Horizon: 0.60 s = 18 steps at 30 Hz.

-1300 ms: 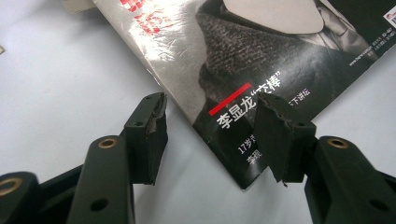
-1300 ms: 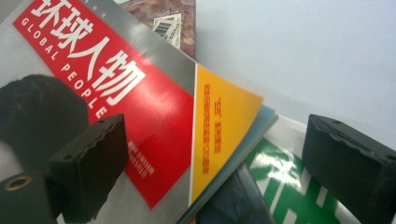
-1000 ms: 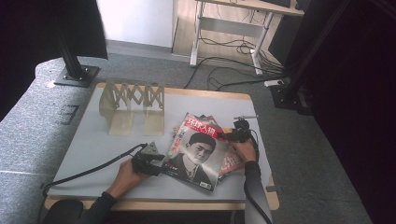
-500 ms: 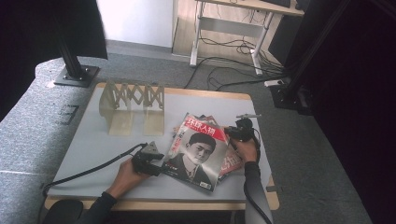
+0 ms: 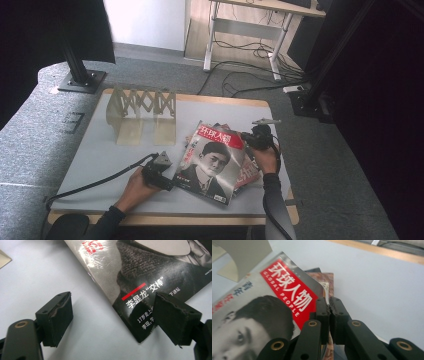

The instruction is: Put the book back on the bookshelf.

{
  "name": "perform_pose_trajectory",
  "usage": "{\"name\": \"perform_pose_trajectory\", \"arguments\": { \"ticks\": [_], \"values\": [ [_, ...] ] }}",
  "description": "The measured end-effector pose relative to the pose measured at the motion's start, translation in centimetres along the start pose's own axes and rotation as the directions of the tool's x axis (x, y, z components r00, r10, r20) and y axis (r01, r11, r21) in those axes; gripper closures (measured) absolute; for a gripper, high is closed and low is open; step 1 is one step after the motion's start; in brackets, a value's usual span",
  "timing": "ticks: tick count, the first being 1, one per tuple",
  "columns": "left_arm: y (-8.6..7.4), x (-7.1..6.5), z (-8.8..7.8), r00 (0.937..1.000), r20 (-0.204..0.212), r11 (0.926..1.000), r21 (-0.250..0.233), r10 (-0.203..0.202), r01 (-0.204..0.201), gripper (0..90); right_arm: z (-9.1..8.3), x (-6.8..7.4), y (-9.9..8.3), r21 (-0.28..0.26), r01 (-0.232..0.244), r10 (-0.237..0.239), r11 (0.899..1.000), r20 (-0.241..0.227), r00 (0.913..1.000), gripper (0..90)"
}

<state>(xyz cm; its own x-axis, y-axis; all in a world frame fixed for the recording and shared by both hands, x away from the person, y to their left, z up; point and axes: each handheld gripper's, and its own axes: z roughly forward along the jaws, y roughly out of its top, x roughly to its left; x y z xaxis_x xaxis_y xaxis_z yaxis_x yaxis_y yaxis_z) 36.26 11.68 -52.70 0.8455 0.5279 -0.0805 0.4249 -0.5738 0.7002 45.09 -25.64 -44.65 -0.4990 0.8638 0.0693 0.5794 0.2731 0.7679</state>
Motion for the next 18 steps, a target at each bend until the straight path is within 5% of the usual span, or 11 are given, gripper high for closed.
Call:
{"name": "perform_pose_trajectory", "arguments": {
  "ticks": [18],
  "values": [
    [0.4, 0.1, -0.1, 0.9987, 0.049, 0.9999, 0.008, 0.011, -0.012, 13.3, -5.3, 4.3, 2.8, -0.107, 0.128, -0.134, 0.986, -0.048, 0.9898, 84.9]
  ]
}}
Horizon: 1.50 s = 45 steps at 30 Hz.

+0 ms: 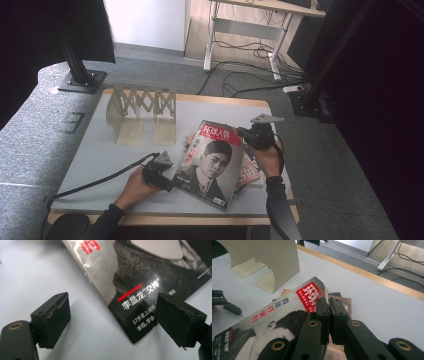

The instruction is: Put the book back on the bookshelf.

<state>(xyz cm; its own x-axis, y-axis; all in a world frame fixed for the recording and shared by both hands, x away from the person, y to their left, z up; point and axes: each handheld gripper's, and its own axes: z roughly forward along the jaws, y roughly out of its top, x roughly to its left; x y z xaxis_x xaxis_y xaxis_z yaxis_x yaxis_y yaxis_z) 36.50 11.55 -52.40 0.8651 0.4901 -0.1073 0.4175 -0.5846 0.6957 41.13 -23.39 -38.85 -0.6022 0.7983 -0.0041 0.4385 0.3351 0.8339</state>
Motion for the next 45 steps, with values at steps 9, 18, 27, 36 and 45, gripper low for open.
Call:
{"name": "perform_pose_trajectory", "arguments": {
  "ticks": [9, 18, 27, 36, 45],
  "values": [
    [2.1, 0.9, -0.9, 0.9996, 0.027, 0.9981, -0.062, -0.002, 0.003, 17.2, -1.5, 0.9, 0.7, -0.04, 0.03, -0.031, 0.999, -0.021, 0.9993, 84.9],
    [5.7, 2.3, -1.0, 0.9989, -0.008, 0.9974, -0.054, 0.047, -0.047, 24.0, -3.0, 1.9, 1.2, -0.065, 0.055, -0.058, 0.996, -0.037, 0.9976, 84.8],
    [6.9, 4.1, 0.7, 0.9987, 0.029, 0.9986, -0.034, 0.042, -0.041, 25.5, -4.2, 2.4, 1.3, -0.097, 0.078, -0.084, 0.992, -0.056, 0.9949, 84.7],
    [7.2, 4.9, 1.8, 0.9886, 0.15, 0.9986, -0.052, 0.018, -0.01, 30.6, -5.0, 2.9, 1.3, -0.124, 0.106, -0.115, 0.987, -0.074, 0.9905, 84.5],
    [7.3, 4.9, 1.2, 0.9797, 0.2, 0.9996, -0.029, 0.012, -0.007, 56.3, -4.9, 3.2, 1.5, -0.129, 0.127, -0.137, 0.984, -0.077, 0.9876, 84.1]
  ]
}}
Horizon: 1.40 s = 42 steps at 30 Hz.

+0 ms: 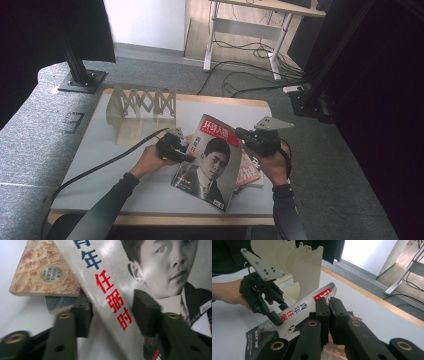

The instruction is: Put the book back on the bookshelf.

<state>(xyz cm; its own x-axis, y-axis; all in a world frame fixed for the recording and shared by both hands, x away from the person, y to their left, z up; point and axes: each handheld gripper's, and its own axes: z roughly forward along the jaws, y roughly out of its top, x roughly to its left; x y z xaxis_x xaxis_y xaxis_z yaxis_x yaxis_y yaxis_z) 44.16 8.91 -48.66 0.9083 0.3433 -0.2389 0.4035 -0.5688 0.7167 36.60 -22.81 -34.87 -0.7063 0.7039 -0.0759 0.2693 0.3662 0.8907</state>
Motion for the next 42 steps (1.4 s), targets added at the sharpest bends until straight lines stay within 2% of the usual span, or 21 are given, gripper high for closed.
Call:
{"name": "perform_pose_trajectory", "arguments": {
  "ticks": [1, 4, 9, 11, 14, 16, 20, 23, 27, 34, 37, 42],
  "values": [
    [0.0, -0.1, -0.1, 1.0, 0.001, 1.0, 0.0, 0.008, -0.008, 62.9, 0.0, 0.0, 0.1, 0.0, 0.002, -0.002, 1.0, 0.001, 1.0, 83.9],
    [0.1, -0.7, -0.5, 0.9996, 0.003, 0.9995, -0.01, 0.03, -0.03, 72.3, 0.1, 0.1, 0.1, -0.001, 0.001, -0.001, 1.0, 0.004, 1.0, 83.6],
    [0.2, -1.8, -1.4, 0.9965, -0.028, 0.9965, -0.026, 0.078, -0.079, 76.4, -0.2, -0.1, 0.2, -0.001, -0.003, 0.003, 1.0, 0.021, 0.9998, 83.6],
    [0.3, -2.1, -2.1, 0.9946, -0.052, 0.994, -0.057, 0.09, -0.093, 78.2, -0.6, -0.3, 0.2, -0.011, -0.01, 0.01, 1.0, 0.031, 0.9995, 83.6],
    [0.2, -2.6, -3.6, 0.9908, -0.086, 0.9845, -0.132, 0.104, -0.115, 81.7, -1.5, -0.8, 0.4, -0.044, -0.022, 0.024, 0.999, 0.041, 0.9989, 83.7],
    [-0.3, -2.8, -4.4, 0.9915, -0.083, 0.9776, -0.177, 0.101, -0.114, 84.3, -2.0, -0.9, 0.5, -0.067, -0.033, 0.036, 0.997, 0.041, 0.9985, 83.8],
    [-1.8, -3.2, -5.3, 0.9924, -0.069, 0.9677, -0.225, 0.102, -0.115, 86.6, -2.4, -0.9, 0.4, -0.084, -0.04, 0.042, 0.996, 0.031, 0.9986, 84.4],
    [-2.5, -3.7, -5.8, 0.9907, -0.065, 0.9634, -0.234, 0.12, -0.131, 87.4, -2.6, -0.8, 0.3, -0.098, -0.046, 0.048, 0.994, 0.02, 0.9986, 84.6],
    [-3.0, -4.6, -6.3, 0.9847, -0.077, 0.9602, -0.222, 0.156, -0.17, 87.6, -3.0, -0.5, 0.6, -0.108, -0.038, 0.038, 0.993, 0.005, 0.9993, 84.5],
    [-3.7, -5.8, -7.0, 0.977, -0.081, 0.9533, -0.217, 0.197, -0.21, 87.7, -3.1, -0.2, 0.9, -0.091, -0.01, 0.011, 0.996, 0.008, 0.9999, 83.4],
    [-4.1, -6.1, -7.3, 0.9751, -0.082, 0.9507, -0.219, 0.206, -0.219, 87.7, -3.0, -0.1, 0.8, -0.096, -0.015, 0.015, 0.995, 0.003, 0.9999, 82.1],
    [-4.9, -6.2, -7.7, 0.9736, -0.087, 0.9451, -0.236, 0.211, -0.226, 87.8, -3.1, 0.2, 0.9, -0.123, -0.023, 0.018, 0.992, -0.04, 0.999, 77.3]
  ]
}}
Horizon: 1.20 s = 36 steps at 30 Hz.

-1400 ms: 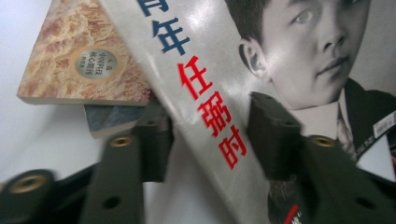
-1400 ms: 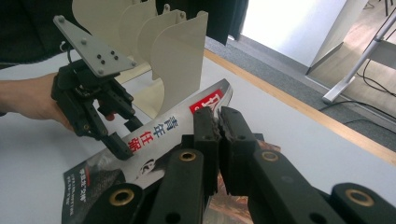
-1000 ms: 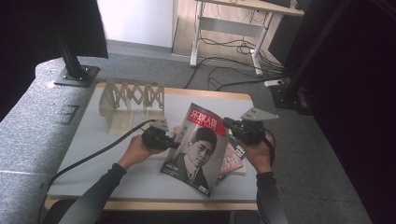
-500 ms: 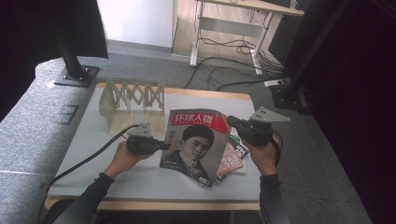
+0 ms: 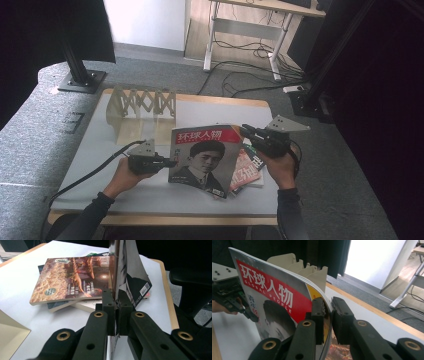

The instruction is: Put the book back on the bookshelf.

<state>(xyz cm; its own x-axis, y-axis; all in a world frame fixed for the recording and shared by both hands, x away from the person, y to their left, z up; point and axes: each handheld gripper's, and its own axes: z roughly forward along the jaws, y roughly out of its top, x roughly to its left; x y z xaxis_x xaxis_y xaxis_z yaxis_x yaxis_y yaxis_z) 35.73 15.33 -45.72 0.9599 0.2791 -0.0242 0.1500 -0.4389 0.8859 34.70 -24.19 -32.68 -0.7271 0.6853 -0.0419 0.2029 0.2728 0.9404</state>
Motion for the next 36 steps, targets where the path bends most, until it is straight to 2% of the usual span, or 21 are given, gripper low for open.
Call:
{"name": "perform_pose_trajectory", "arguments": {
  "ticks": [7, 8, 9, 16, 19, 22, 24, 27, 31, 34, 36],
  "values": [
    [-0.7, 0.0, -0.7, 1.0, 0.007, 0.9999, -0.015, -0.004, 0.005, 87.8, 0.4, 0.6, -0.7, 0.042, 0.03, -0.03, 0.999, -0.013, 0.9995, 62.8],
    [-0.7, 0.0, -0.8, 1.0, 0.008, 0.9999, -0.016, -0.004, 0.004, 87.8, 0.6, 0.6, -1.2, 0.058, 0.026, -0.025, 0.998, -0.018, 0.9995, 58.0],
    [-0.7, 0.0, -0.8, 1.0, 0.008, 0.9998, -0.018, -0.005, 0.005, 87.8, 0.6, 0.6, -1.2, 0.058, 0.026, -0.025, 0.998, -0.018, 0.9995, 58.0],
    [-0.9, -0.2, -1.1, 0.9999, 0.013, 0.9998, -0.019, 0.0, 0.0, 87.5, 1.8, 1.0, -3.6, 0.078, -0.016, 0.021, 0.997, -0.071, 0.9972, 46.5],
    [-0.9, -0.4, -1.2, 0.9999, 0.009, 0.9999, -0.015, 0.008, -0.008, 87.2, 2.7, 1.4, -5.3, 0.094, -0.032, 0.041, 0.995, -0.093, 0.9948, 43.8],
    [-1.0, -0.7, -1.3, 0.9998, 0.005, 0.9998, -0.012, 0.017, -0.017, 87.0, 3.0, 1.5, -6.1, 0.099, -0.049, 0.059, 0.994, -0.098, 0.9935, 43.6],
    [-1.0, -0.9, -1.3, 0.9998, 0.004, 0.9997, -0.011, 0.022, -0.022, 86.7, 3.1, 1.7, -6.9, 0.1, -0.07, 0.081, 0.993, -0.115, 0.9901, 48.3],
    [-1.0, -1.2, -1.3, 0.9996, 0.003, 0.9996, -0.008, 0.028, -0.028, 85.9, 2.9, 2.1, -7.5, 0.094, -0.082, 0.094, 0.992, -0.126, 0.9875, 60.7],
    [-1.0, -1.4, -1.4, 0.9994, 0.012, 0.9994, 0.0, 0.033, -0.033, 83.0, 2.1, 2.5, -7.9, 0.076, -0.092, 0.101, 0.993, -0.127, 0.9867, 72.9],
    [-0.8, -1.4, -1.5, 0.9989, 0.04, 0.9993, -0.029, 0.026, -0.025, 75.8, 1.6, 2.7, -8.2, 0.062, -0.08, 0.088, 0.995, -0.141, 0.9862, 79.1],
    [-0.2, -1.4, -1.6, 0.9992, 0.025, 0.9988, -0.038, 0.031, -0.03, 73.3, 1.3, 3.0, -8.4, 0.05, -0.072, 0.079, 0.996, -0.15, 0.9854, 82.3]
  ]
}}
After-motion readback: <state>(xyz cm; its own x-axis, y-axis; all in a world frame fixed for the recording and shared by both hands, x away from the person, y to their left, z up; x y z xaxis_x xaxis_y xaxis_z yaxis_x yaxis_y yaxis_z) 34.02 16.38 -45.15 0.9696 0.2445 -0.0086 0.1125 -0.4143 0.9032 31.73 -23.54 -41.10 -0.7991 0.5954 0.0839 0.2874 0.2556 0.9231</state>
